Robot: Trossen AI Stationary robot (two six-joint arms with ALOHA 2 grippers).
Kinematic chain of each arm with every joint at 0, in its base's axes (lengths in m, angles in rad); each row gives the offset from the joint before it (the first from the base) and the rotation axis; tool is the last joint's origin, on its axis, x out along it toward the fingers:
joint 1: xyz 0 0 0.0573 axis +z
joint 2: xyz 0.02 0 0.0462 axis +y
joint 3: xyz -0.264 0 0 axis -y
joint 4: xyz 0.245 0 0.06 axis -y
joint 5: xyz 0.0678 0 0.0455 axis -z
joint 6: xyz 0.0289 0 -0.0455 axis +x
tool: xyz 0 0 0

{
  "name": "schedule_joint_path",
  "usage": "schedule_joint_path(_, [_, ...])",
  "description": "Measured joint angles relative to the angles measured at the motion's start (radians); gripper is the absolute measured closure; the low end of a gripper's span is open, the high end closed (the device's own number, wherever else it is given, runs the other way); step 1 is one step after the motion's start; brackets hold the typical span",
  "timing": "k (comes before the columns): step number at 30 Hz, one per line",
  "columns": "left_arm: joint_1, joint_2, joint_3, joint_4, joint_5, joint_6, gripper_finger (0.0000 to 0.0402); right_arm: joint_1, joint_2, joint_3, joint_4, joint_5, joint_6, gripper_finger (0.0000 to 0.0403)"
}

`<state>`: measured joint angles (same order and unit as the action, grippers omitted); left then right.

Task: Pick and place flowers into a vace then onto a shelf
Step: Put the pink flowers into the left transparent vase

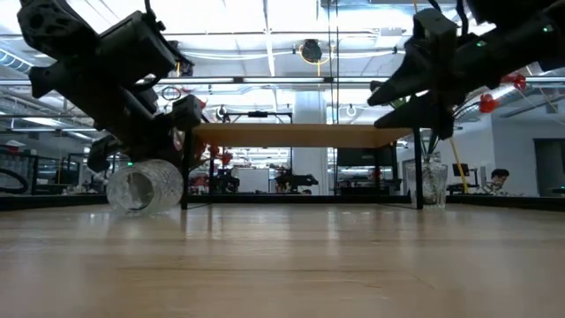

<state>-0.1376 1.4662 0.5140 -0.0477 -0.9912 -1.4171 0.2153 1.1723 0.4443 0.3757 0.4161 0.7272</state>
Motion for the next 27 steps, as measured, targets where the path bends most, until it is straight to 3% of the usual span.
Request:
schedule_joint_path(6, [-0.02,0.0,0.006,0.064,-0.044,0.006,0.039,0.014,0.183,0.064,0.066,-0.002,0.092,0.0195])
schedule_joint_path(12, [-0.021,0.0,0.012,0.05,-0.009,0.024,0.0392,0.024,0.399,0.204,0.226,-0.027,0.045,0.0195])
schedule_joint_path(27, [-0.092,-0.001,0.013,-0.066,0.022,-0.028,0.0396,0.029,0.813,0.626,0.219,-0.128,0.084,0.0195])
